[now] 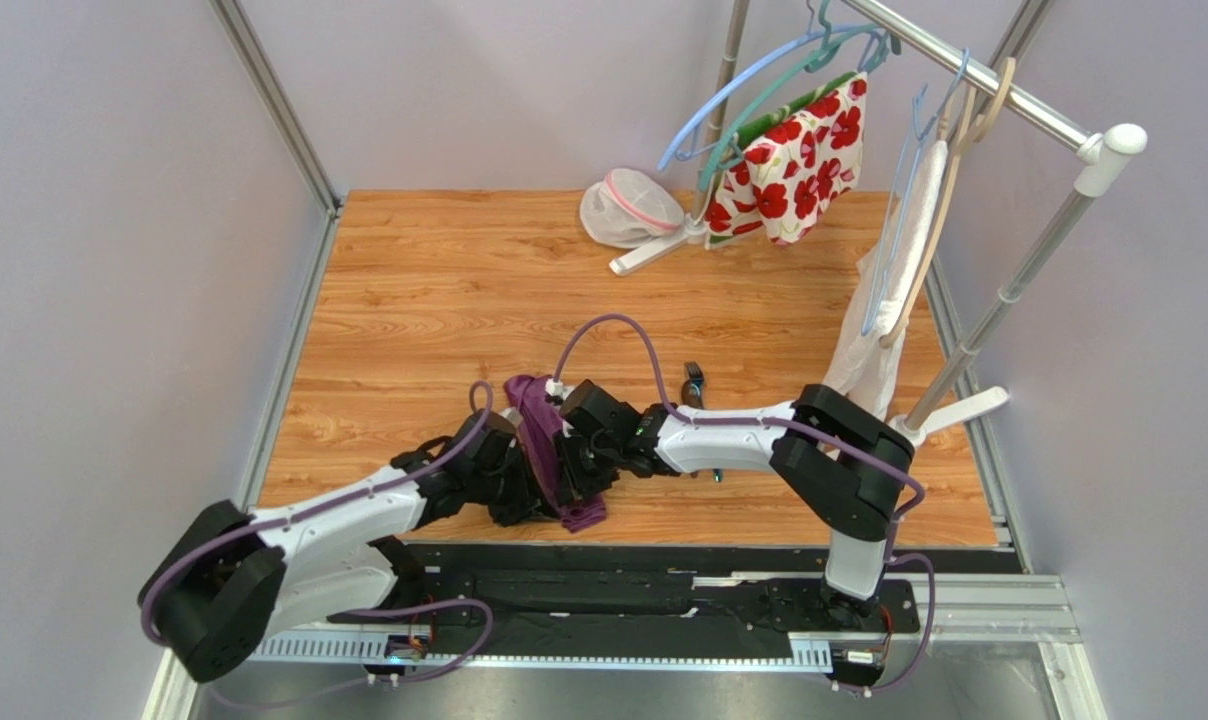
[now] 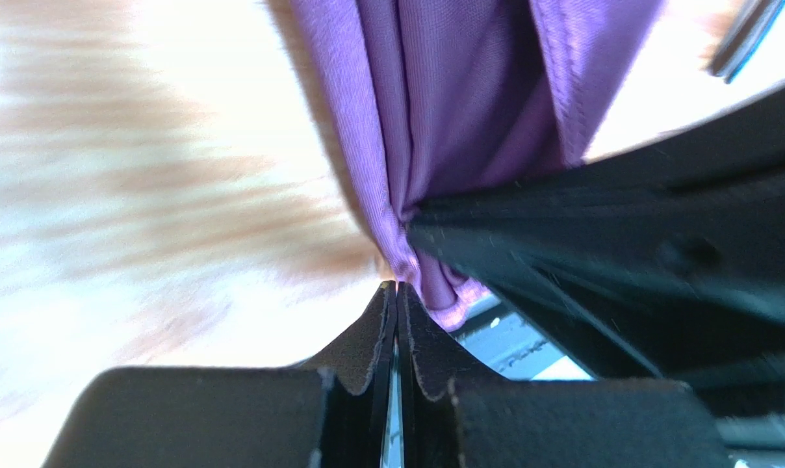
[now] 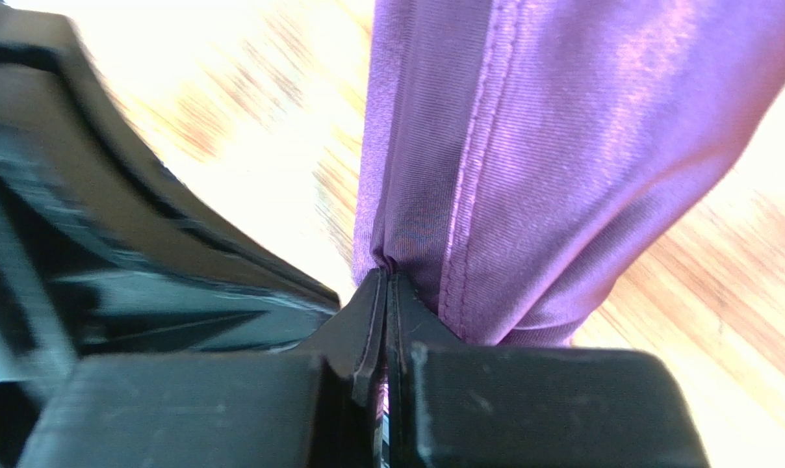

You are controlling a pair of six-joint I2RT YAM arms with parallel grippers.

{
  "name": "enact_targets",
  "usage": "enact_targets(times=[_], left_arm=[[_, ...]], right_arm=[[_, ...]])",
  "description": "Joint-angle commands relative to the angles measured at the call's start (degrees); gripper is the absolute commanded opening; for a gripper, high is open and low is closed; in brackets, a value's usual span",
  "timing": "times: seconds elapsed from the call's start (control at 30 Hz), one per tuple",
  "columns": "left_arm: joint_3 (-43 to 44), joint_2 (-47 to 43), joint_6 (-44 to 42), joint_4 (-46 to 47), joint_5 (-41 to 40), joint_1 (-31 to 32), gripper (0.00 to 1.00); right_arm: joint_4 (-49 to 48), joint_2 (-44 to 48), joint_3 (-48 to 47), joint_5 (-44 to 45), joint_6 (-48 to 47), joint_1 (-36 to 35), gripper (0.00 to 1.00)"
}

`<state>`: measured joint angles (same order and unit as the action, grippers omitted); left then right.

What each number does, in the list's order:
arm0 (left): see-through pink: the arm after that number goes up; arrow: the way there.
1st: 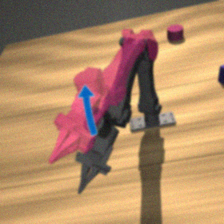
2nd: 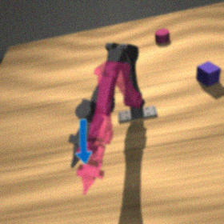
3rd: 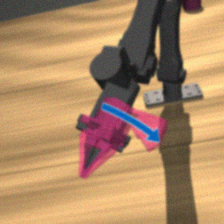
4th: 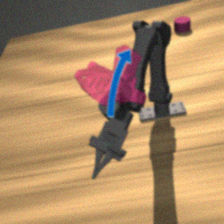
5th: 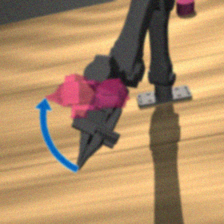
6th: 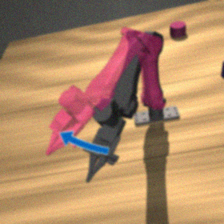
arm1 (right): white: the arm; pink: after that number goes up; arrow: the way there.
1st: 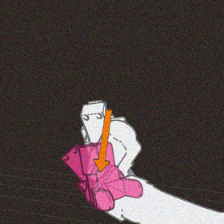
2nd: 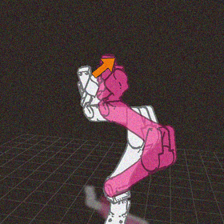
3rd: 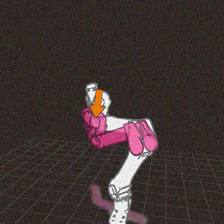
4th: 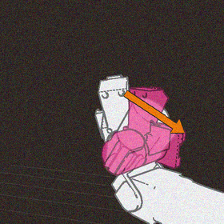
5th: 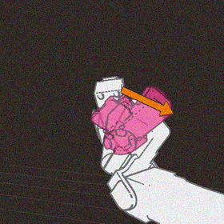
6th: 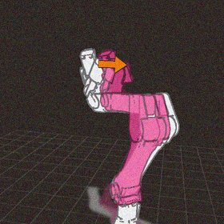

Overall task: Fold the napkin into a case and place the utensils inside
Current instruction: Stuff the top corner of the smaller-rectangle-folded napkin at the center of the board.

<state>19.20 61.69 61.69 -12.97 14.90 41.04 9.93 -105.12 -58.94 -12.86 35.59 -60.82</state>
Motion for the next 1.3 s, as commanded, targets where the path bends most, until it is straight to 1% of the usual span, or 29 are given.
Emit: enact_targets(times=[0.0,0.1,0.13,0.17,0.23,0.27,0.33,0.37,0.43,0.47,0.53,0.57,0.67,0.77,0.87,0.9,1.0,1.03,1.07,1.23,1.27], left_arm=[[1.5,-8.3,-2.2,-11.8,-2.1,-3.3,0.08],[5.0,-11.9,-4.7,-18.5,-2.9,-6.5,0.08],[6.0,-12.6,-6.3,-19.7,-3.2,-7.5,0.09],[8.3,-12.6,-7.2,-20.6,-2.9,-10.4,0.09],[10.8,-11.3,-9.7,-20.5,-2.2,-13.7,0.09],[12.5,-8.9,-10.4,-17.9,0.2,-16.2,0.09],[15.3,-5.3,-11.3,-14.4,3.4,-18.3,0.06],[16.5,-1.1,-11.6,-11.7,5.3,-18.7,0.06],[19.4,3.2,-11.8,-9.3,6.8,-18.7,0.03],[19.9,6.9,-11.8,-6.6,8.9,-18.7,0.03],[20.3,10.2,-11.2,-2.7,10.1,-18.7,0.02],[20.2,13.0,-11.2,-1.8,9.8,-18.7,0.02],[19.5,17.3,-12.0,-0.7,8.2,-18.7,0.02],[16.8,20.0,-12.4,0.5,5.4,-18.7,0.01],[13.8,22.0,-12.6,2.8,3.9,-18.7,0.01],[13.3,22.2,-12.6,2.9,3.4,-18.7,0.01],[11.1,22.5,-12.5,4.9,2.9,-18.7,0.01],[10.6,22.6,-12.6,5.5,2.8,-18.7,0.0],[10.3,22.7,-12.6,5.8,2.9,-18.7,0.0],[8.8,22.9,-12.6,7.3,2.9,-18.7,0.0],[8.7,23.1,-12.6,7.6,2.8,-18.7,0.0]], right_arm=[[1.5,-4.7,3.7,3.5,-1.2,-0.3,0.0],[1.3,-5.2,3.7,3.4,-1.5,-0.4,0.0],[1.2,-5.4,3.7,3.2,-1.6,-0.4,0.0],[1.2,-5.4,3.7,3.1,-1.7,-0.4,0.0],[1.3,-5.4,3.7,3.0,-1.9,-0.4,0.0],[1.2,-5.4,3.7,3.0,-1.9,-0.4,0.0],[1.1,-4.9,4.2,3.1,-1.9,-0.4,0.0],[1.3,-4.7,4.2,3.1,-1.9,-0.4,0.0],[1.4,-4.6,4.3,3.4,-2.1,-0.4,0.0],[1.6,-4.2,4.3,3.4,-2.1,-0.4,0.0],[1.7,-4.0,4.3,3.6,-2.4,-0.4,0.01],[1.9,-3.7,4.3,3.7,-2.5,-0.4,0.02],[2.5,-3.2,4.1,3.8,-2.5,-0.4,0.03],[2.9,-1.9,4.1,3.5,-2.8,-0.4,0.07],[3.9,0.3,3.9,2.8,-3.2,-0.4,0.16],[4.4,1.4,3.6,2.4,-3.5,-0.4,0.17],[7.5,3.5,2.1,2.5,-4.6,-0.3,0.22],[8.9,5.5,1.8,2.4,-4.7,-0.4,0.24],[9.7,6.5,1.5,2.4,-4.8,-0.4,0.29],[15.7,12.5,-2.1,2.4,-5.8,-0.3,0.41],[16.3,14.1,-2.5,2.3,-5.9,-0.2,0.47]])
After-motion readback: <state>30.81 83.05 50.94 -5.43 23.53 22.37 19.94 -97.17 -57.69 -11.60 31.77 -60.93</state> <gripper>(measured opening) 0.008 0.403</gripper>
